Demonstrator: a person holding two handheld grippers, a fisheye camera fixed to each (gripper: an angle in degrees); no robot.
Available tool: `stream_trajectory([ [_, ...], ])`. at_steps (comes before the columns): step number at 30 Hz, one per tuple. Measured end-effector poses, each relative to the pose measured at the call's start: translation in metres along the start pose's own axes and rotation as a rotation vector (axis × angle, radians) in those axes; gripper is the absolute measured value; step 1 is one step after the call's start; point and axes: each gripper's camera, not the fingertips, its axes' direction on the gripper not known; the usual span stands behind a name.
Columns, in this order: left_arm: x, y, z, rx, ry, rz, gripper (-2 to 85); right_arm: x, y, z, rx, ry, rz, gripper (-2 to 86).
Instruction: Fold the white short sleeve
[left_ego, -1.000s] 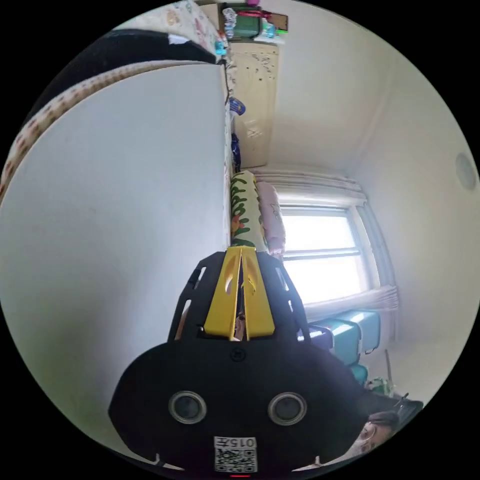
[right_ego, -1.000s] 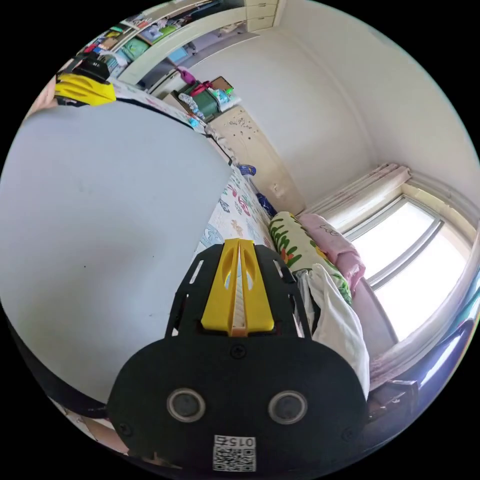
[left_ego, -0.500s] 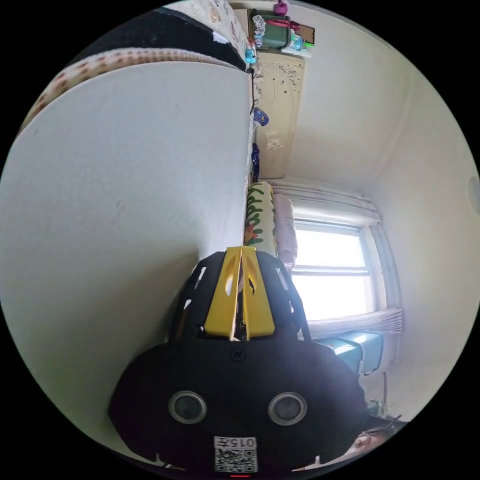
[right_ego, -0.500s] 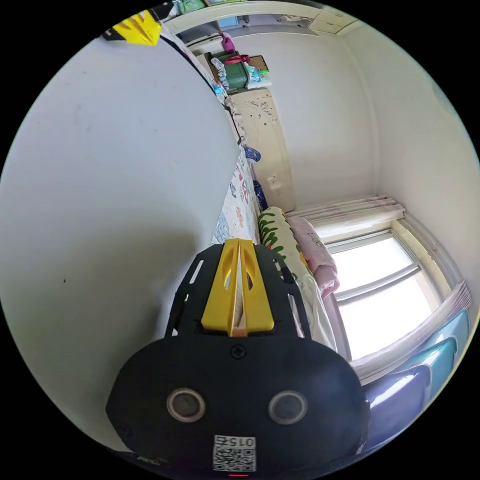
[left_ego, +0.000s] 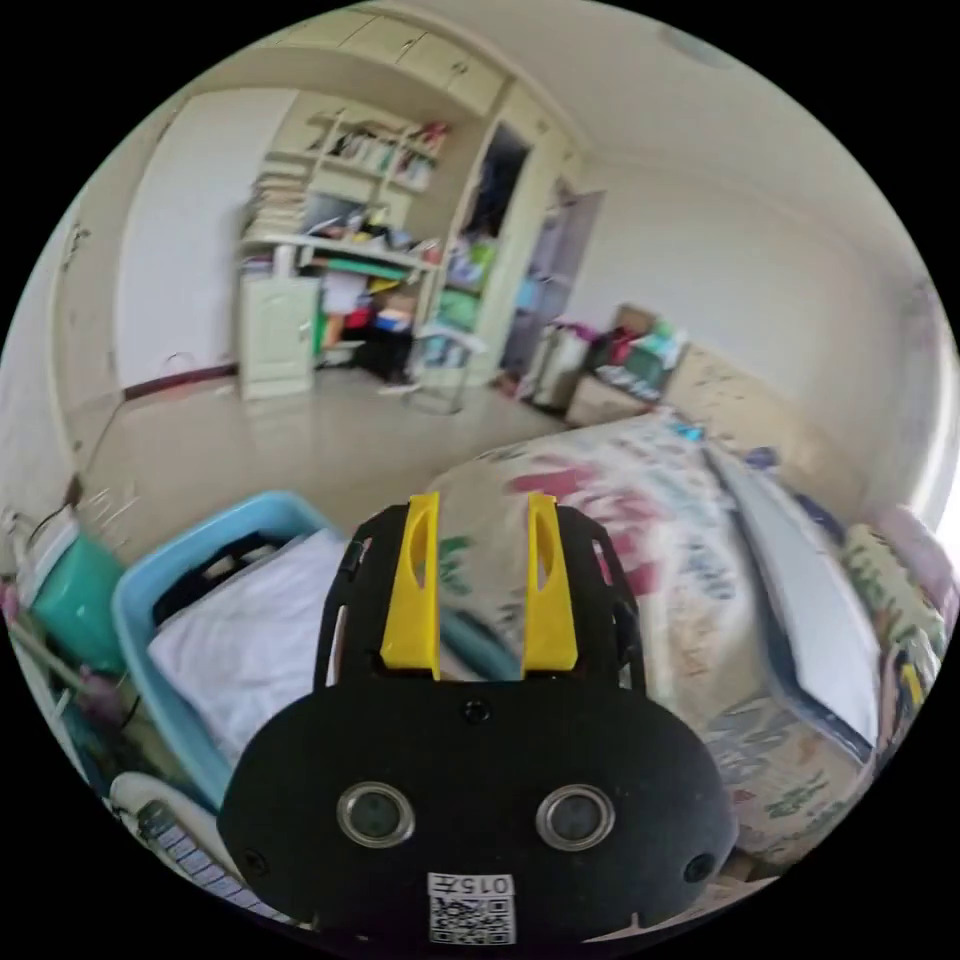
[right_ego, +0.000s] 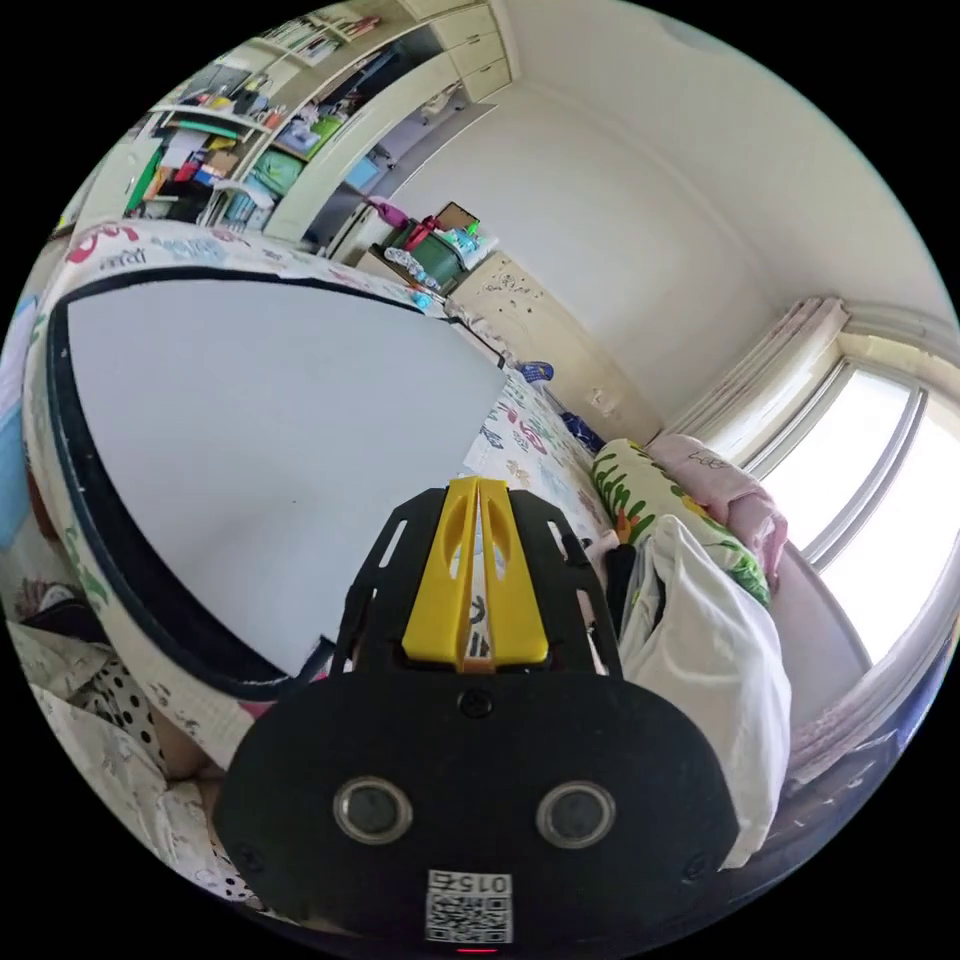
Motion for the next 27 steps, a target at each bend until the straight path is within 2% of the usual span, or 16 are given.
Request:
stream_trajectory([
  [2,-0.108,0.039,0.006,-0.216,-0.306,-0.135,14.5,0.015,0.017,-0.01,0.033,-0.097,0.034,-1.0],
  [4,-0.168,0.077,0.009,-0.373,-0.402,-0.237,14.3,0.021,0.023,-0.018,0.054,-0.158,0.042,-1.0],
  [6,-0.2,0.108,0.006,-0.47,-0.357,-0.323,12.6,0.018,0.024,-0.029,0.081,-0.182,0.013,-1.0],
  [7,-0.208,0.121,0.002,-0.483,-0.258,-0.34,11.8,0.011,0.023,-0.039,0.113,-0.171,-0.02,-1.0],
  [8,-0.208,0.126,0.001,-0.501,-0.158,-0.33,11.9,0.001,0.021,-0.05,0.151,-0.146,-0.056,-1.0],
  [10,-0.204,0.126,0.002,-0.549,-0.085,-0.3,13.0,-0.018,0.018,-0.066,0.215,-0.1,-0.118,-1.0],
  [15,-0.207,0.112,-0.008,-0.627,-0.088,-0.3,8.9,-0.053,0.02,-0.088,0.32,-0.101,-0.141,-1.0],
  [17,-0.187,0.113,-0.017,-0.666,-0.204,-0.162,5.0,-0.057,0.032,-0.088,0.323,-0.143,-0.129,-1.0],
  [20,-0.142,0.123,-0.031,-0.648,-0.325,0.037,1.9,-0.051,0.053,-0.08,0.294,-0.156,-0.12,-1.0],
  [22,-0.126,0.127,-0.041,-0.633,-0.349,0.088,0.9,-0.039,0.066,-0.075,0.269,-0.163,-0.101,-1.0],
  [24,-0.128,0.128,-0.067,-0.556,-0.321,-0.008,0.3,-0.021,0.081,-0.072,0.249,-0.162,-0.067,-1.0],
  [26,-0.12,0.123,-0.139,-0.327,-0.21,-0.159,-0.3,0.008,0.106,-0.07,0.244,-0.145,-0.006,-1.0],
  [27,-0.115,0.119,-0.156,-0.286,-0.185,-0.173,-0.3,0.015,0.113,-0.07,0.244,-0.147,0.01,-1.0],
])
